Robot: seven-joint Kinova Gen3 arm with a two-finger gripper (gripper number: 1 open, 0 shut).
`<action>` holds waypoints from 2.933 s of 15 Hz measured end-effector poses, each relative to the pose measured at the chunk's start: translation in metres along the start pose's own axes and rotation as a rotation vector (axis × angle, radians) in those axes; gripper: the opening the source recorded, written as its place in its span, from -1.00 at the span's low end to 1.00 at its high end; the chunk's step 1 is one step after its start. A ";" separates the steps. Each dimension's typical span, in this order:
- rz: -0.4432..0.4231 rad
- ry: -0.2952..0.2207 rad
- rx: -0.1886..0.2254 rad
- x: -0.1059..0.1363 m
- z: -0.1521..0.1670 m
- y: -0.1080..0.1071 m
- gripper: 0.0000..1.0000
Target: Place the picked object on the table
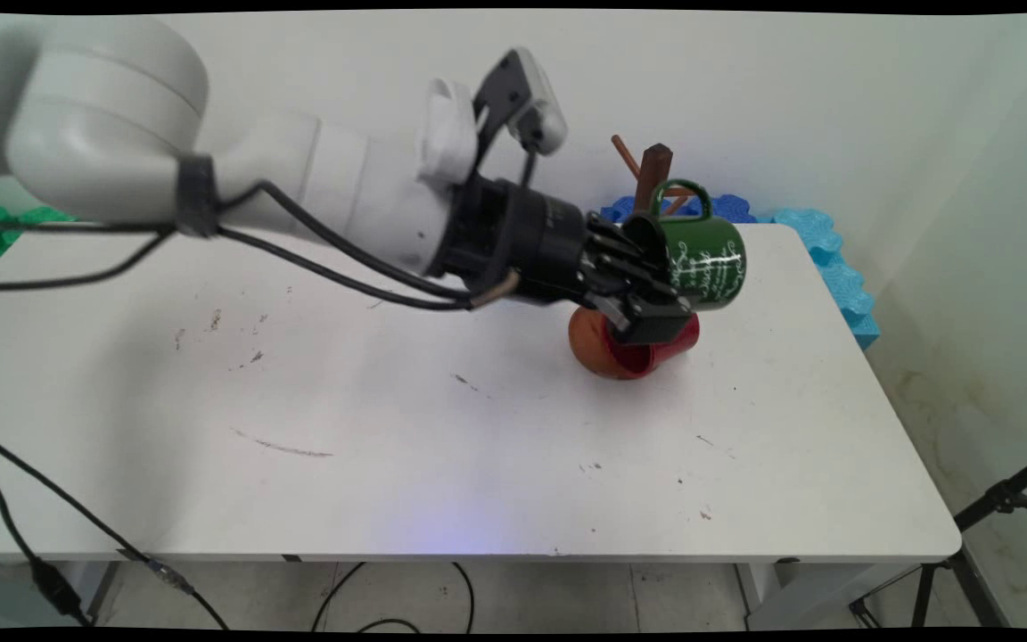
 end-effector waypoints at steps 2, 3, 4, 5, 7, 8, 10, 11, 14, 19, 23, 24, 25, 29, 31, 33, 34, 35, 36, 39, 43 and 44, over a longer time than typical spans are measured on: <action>0.020 -0.009 -0.010 0.008 -0.013 -0.004 -1.00; 0.028 -0.011 -0.014 0.012 -0.018 -0.005 -1.00; 0.038 -0.017 -0.017 0.018 -0.025 -0.007 -1.00; 0.043 -0.020 -0.019 0.021 -0.028 -0.008 -1.00; 0.055 -0.033 -0.021 0.028 -0.038 -0.012 -1.00; 0.060 -0.043 -0.021 0.030 -0.042 -0.014 -1.00; 0.071 -0.066 -0.021 0.033 -0.048 -0.018 -1.00; 0.077 -0.079 -0.020 0.034 -0.051 -0.019 -1.00; 0.114 -0.150 -0.016 0.035 -0.061 -0.026 -1.00; 0.177 -0.319 0.004 0.037 -0.081 -0.035 -1.00; 0.231 -0.466 0.034 0.033 -0.093 -0.045 -1.00; 0.243 -0.508 0.044 0.031 -0.094 -0.048 -1.00; 0.251 -0.543 0.053 0.030 -0.095 -0.050 -1.00; 0.277 -0.683 0.081 0.026 -0.090 -0.057 -1.00; 0.286 -0.744 0.091 0.022 -0.085 -0.061 -1.00; 0.294 -0.796 0.098 0.018 -0.078 -0.065 -1.00; 0.299 -0.823 0.100 0.016 -0.074 -0.067 -1.00; 0.301 -0.849 0.103 0.013 -0.070 -0.070 -1.00; 0.304 -0.878 0.107 0.010 -0.065 -0.072 -1.00; 0.309 -0.951 0.114 0.000 -0.049 -0.082 -1.00; 0.306 -1.016 0.116 -0.012 -0.031 -0.092 -1.00; 0.305 -1.025 0.115 -0.015 -0.027 -0.093 -1.00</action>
